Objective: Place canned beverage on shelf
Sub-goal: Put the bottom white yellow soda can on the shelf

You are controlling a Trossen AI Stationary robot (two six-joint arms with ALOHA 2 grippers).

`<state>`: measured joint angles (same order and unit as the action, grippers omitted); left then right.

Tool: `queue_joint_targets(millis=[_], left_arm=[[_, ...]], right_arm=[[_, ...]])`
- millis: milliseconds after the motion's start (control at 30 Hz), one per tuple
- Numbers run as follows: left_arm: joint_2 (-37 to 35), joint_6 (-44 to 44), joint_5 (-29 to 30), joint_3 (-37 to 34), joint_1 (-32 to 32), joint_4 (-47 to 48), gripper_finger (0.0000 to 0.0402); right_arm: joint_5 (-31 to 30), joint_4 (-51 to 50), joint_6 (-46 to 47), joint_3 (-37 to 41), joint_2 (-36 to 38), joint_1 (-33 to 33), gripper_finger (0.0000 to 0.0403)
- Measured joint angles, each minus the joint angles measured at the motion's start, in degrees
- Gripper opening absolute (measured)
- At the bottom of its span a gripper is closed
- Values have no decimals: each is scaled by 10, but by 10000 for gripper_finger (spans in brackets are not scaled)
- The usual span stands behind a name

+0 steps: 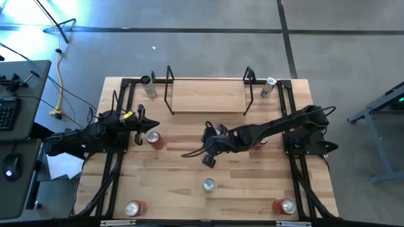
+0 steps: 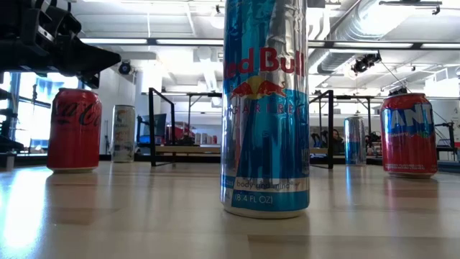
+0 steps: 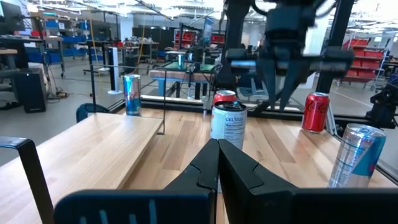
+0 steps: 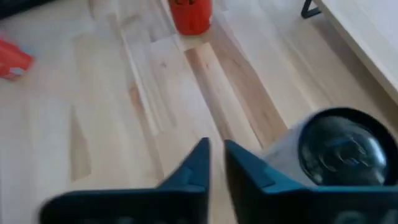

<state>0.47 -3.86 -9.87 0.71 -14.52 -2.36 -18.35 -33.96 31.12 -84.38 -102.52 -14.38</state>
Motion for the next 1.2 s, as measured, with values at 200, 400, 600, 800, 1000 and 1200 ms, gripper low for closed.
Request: queue_joint_targets(millis=[200,400,600,800,1000,1200], left_arm=[[0,-7,0,0,0,0,1],[0,-15,0,0,0,0,1],[0,-15,0,0,0,0,1],[0,-16,0,0,0,0,1],[0,-20,0,0,0,0,1],[0,-20,0,0,0,0,0]], right_arm=[[-16,2,54,1,-48,1,21],[-91,-124,151,1,-45,-6,3],[-174,-283,217,1,-10,-14,0],[-217,-331,187,18,54,-18,0],[-257,-118,166,175,178,-52,0],[-227,212,104,321,203,-82,0]])
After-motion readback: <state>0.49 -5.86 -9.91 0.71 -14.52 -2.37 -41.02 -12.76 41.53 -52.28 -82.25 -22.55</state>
